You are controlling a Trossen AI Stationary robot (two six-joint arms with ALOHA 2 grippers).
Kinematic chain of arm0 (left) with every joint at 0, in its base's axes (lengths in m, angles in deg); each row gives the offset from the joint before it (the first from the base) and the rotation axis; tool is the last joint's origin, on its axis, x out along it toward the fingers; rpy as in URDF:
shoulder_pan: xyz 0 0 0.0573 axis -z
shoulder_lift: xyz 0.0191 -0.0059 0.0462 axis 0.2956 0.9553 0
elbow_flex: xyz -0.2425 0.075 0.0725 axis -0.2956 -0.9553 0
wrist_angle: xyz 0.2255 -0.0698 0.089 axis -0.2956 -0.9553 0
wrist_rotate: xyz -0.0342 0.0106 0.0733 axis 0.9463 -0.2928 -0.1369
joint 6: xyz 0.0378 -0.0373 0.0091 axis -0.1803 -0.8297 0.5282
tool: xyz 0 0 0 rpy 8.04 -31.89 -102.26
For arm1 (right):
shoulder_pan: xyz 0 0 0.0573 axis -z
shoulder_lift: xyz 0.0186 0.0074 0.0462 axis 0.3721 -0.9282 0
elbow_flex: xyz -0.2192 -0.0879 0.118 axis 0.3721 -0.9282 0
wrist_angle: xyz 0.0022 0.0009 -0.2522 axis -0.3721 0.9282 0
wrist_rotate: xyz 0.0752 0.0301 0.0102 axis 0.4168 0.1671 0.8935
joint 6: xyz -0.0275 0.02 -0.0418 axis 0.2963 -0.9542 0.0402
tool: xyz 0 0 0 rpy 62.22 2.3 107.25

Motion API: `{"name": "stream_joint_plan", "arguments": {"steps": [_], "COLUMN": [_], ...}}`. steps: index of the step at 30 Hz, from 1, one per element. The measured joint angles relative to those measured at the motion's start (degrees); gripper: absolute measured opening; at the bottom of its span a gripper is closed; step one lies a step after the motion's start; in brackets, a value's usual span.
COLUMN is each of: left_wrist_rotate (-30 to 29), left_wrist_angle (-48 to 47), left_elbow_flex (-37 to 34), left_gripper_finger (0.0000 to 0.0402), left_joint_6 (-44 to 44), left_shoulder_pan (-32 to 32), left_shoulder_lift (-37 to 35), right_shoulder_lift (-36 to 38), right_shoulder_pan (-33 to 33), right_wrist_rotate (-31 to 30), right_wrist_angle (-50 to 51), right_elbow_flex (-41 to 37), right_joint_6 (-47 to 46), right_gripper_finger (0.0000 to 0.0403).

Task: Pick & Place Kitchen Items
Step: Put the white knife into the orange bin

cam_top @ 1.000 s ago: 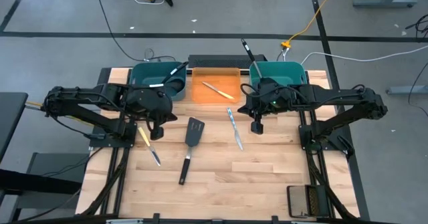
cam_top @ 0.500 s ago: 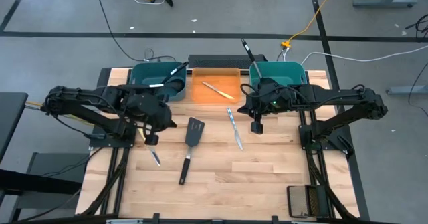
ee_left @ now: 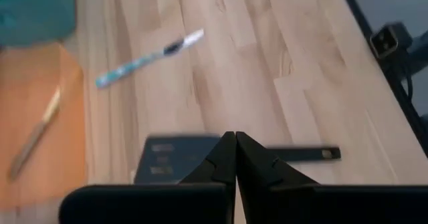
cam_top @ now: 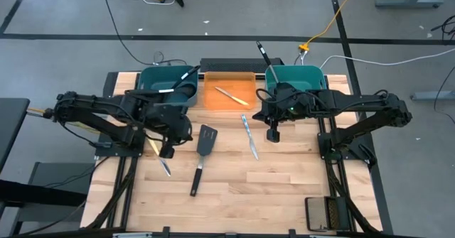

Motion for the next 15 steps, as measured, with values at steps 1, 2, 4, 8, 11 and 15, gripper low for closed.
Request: {"name": "stream_joint_plan", "arguments": {"steps": [1,2,4,8,11,15], "left_wrist_rotate": [0.2,0.6,1.6,2.3,2.5,2.6], "left_wrist_angle": [0.4,-0.4,-0.3,0.6,1.4,1.5], "left_elbow_flex": [0.1,-0.1,-0.2,0.0,0.0,0.0], "left_gripper_finger": [0.0006,0.0005,0.0003,0.0014,0.0031,0.0051], "left_joint_6": [0.2,0.0,-1.3,-2.6,-2.6,-2.7], "left_shoulder_pan": [0.0,0.0,0.0,0.0,0.0,0.0], "left_shoulder_lift": [0.2,0.4,0.3,0.2,0.2,0.2], "right_shoulder_lift": [0.0,0.0,0.0,0.0,0.0,0.0], "right_shoulder_pan": [0.0,0.0,0.0,0.0,0.0,0.0], "right_wrist_rotate": [0.0,0.0,0.0,0.0,0.1,0.1], "right_wrist_angle": [0.0,0.0,0.1,0.2,0.3,0.3], "right_elbow_flex": [0.0,0.0,0.0,0.0,0.0,0.0], "right_joint_6": [0.0,0.0,0.0,0.9,1.5,1.5], "right_gripper_finger": [0.0009,0.0009,0.0009,0.0009,0.0009,0.0009]}}
